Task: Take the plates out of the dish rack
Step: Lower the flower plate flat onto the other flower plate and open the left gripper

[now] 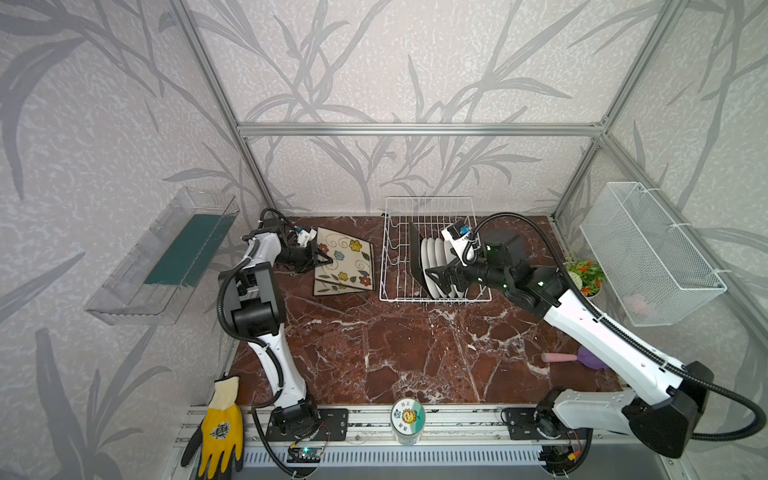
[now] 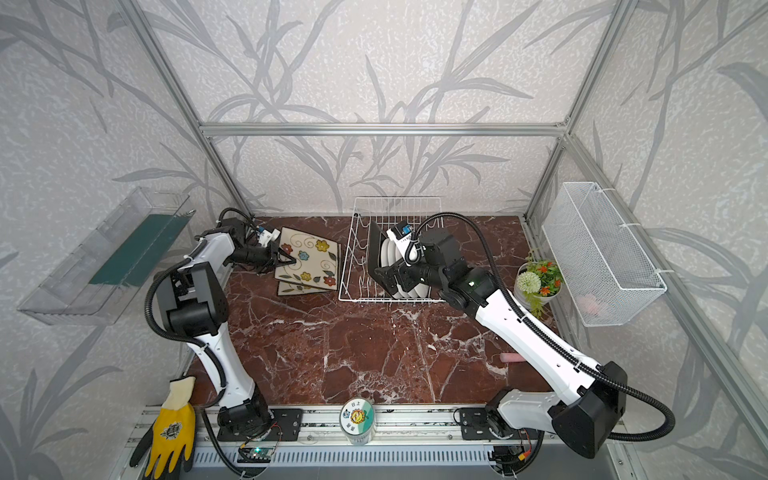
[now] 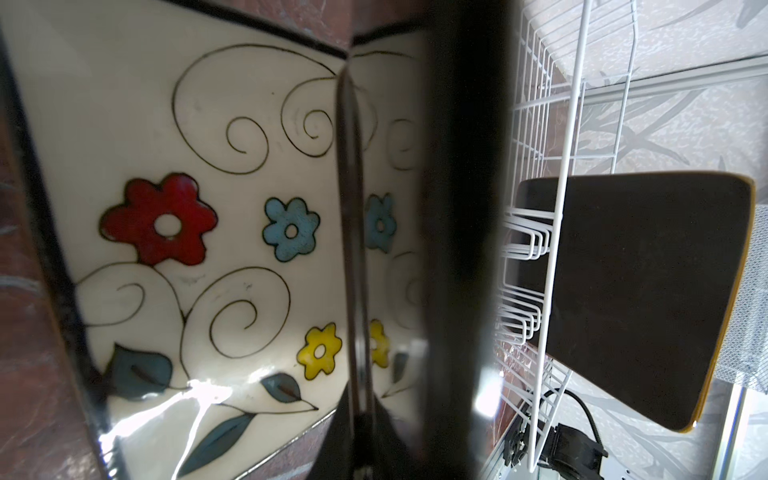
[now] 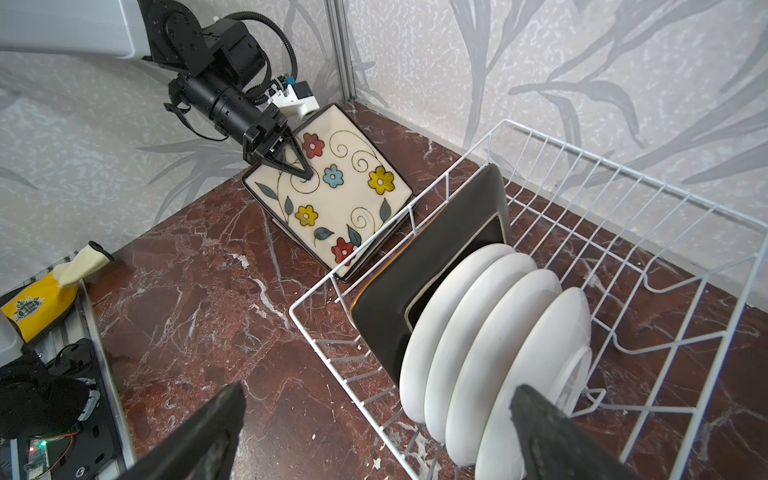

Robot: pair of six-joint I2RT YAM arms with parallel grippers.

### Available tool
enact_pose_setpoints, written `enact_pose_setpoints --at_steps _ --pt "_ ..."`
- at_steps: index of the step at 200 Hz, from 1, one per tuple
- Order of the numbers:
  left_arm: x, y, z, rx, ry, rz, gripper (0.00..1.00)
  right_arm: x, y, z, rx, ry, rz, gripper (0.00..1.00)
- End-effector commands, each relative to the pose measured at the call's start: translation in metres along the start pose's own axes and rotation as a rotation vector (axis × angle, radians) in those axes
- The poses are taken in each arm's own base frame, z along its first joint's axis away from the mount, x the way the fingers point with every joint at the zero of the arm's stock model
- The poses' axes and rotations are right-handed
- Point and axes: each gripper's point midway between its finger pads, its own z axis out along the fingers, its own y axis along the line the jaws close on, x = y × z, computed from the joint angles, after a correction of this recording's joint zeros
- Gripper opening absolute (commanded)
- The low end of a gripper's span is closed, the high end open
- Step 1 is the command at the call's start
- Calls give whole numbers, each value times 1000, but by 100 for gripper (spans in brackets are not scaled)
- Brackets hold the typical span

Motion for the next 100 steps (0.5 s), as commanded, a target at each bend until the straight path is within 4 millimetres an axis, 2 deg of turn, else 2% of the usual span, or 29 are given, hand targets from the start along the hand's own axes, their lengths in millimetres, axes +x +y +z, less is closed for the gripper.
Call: enact_pose_setpoints --at_steps 1,100 --pt "-12 -21 -13 86 -32 65 0 -16 5 -12 -8 -42 -9 99" --pt "-3 7 1 11 16 3 29 -18 8 -14 -23 -52 -8 99"
